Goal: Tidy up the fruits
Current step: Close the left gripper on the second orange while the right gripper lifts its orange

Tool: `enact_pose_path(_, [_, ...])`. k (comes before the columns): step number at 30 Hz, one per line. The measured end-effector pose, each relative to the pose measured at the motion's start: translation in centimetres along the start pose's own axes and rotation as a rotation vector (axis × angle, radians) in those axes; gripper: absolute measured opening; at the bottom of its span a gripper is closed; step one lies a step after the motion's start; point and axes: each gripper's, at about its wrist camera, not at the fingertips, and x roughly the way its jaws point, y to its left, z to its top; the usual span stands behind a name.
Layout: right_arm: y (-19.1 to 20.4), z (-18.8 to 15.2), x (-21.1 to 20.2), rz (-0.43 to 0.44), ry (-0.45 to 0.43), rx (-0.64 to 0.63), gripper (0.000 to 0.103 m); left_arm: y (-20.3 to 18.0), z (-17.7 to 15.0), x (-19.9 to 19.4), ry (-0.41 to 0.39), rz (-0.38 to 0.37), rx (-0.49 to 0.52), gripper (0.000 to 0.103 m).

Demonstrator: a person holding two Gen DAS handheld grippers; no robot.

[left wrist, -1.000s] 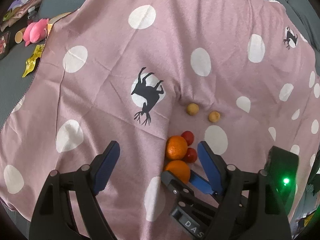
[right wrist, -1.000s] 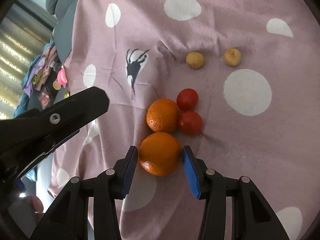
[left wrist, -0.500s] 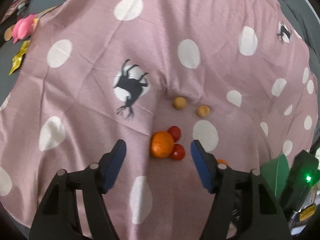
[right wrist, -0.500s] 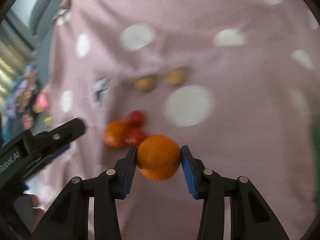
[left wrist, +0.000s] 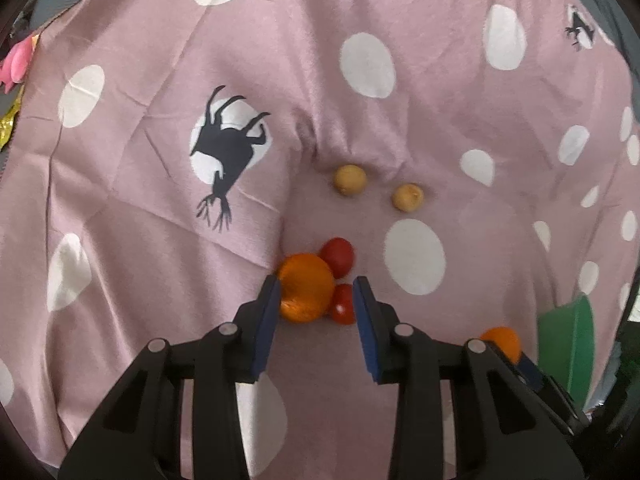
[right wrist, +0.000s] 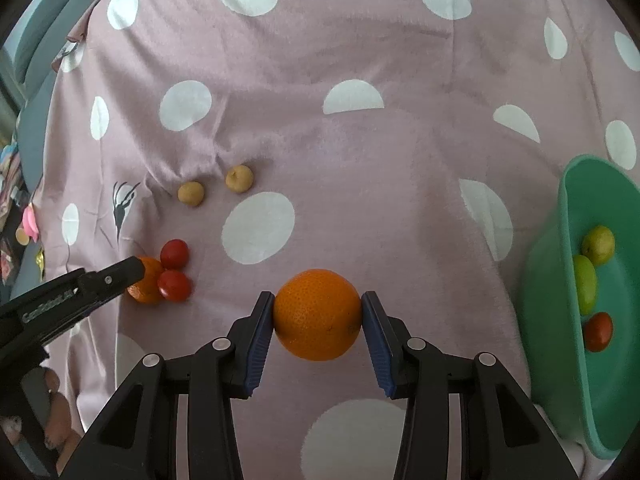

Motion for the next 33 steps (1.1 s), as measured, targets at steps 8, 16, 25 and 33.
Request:
enact_pose_path(8, [0.6, -0.1, -0.1, 0.006, -0.002, -0.023, 0.046, -1.4, 0.4, 1.0, -0.031, 0.08, 0.058, 0.036])
enact_pose_path(16, [0.5, -0.1, 0.1, -0.037, 0.018, -0.045, 0.046, -2.5, 0.5, 1.2, -0.003, 0.042, 0.083, 0.043])
enact_pose_path(25, [0.0, -0.1, 0.1, -0.05, 0.023, -0.038, 0.046, -3.2, -0.2, 0.6, 0.0, -0.042, 0.062, 0.04])
enact_pose_path(33, [0.0, -0.2, 0.0, -0.047, 0.019, -0.037, 0.046, -2.6, 0.1, 3.2, 0.043, 0.069, 0.049, 0.04])
